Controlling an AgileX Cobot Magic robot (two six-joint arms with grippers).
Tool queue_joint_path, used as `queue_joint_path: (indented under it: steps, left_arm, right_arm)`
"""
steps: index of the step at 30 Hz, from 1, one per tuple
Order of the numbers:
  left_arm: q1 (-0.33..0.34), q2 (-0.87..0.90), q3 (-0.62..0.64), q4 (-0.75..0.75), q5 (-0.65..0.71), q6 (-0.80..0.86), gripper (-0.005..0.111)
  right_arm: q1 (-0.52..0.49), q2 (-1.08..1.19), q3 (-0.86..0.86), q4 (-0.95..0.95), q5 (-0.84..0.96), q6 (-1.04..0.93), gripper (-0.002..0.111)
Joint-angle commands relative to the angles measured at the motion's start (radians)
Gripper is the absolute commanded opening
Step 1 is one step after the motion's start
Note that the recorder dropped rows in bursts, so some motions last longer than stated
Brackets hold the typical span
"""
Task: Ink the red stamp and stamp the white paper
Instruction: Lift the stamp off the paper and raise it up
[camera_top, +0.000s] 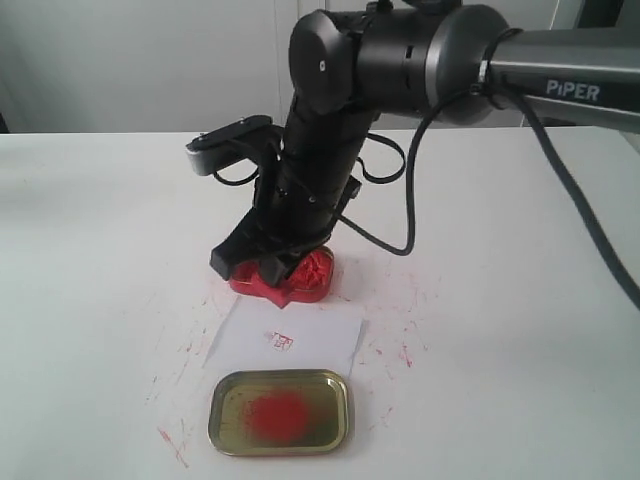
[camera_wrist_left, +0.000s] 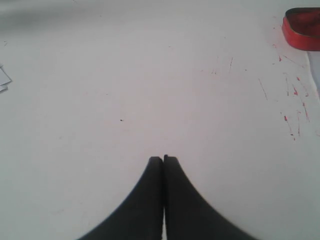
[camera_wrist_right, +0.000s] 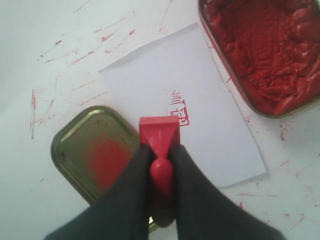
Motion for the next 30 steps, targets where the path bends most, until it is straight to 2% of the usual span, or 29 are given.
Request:
queue_joint_path:
  steps: [1,13,30]
  left_arm:
    - [0.003,-0.005,0.007,-0.010,-0.004,-0.006,0.000]
    - [0.003,-0.005,0.007,-0.010,-0.004,-0.006,0.000]
    - [0.003,-0.005,0.007,-0.010,-0.004,-0.006,0.000]
  right_arm:
    - [-0.043,-0.031,0.010,0.031,0.012,0.007,0.000]
    - [-0.172,-0.106,0.107,0.091,-0.006,-0.055,0.000]
    - [-0.413,-0.150,0.263,0.352,-0.035,-0.299,0.000]
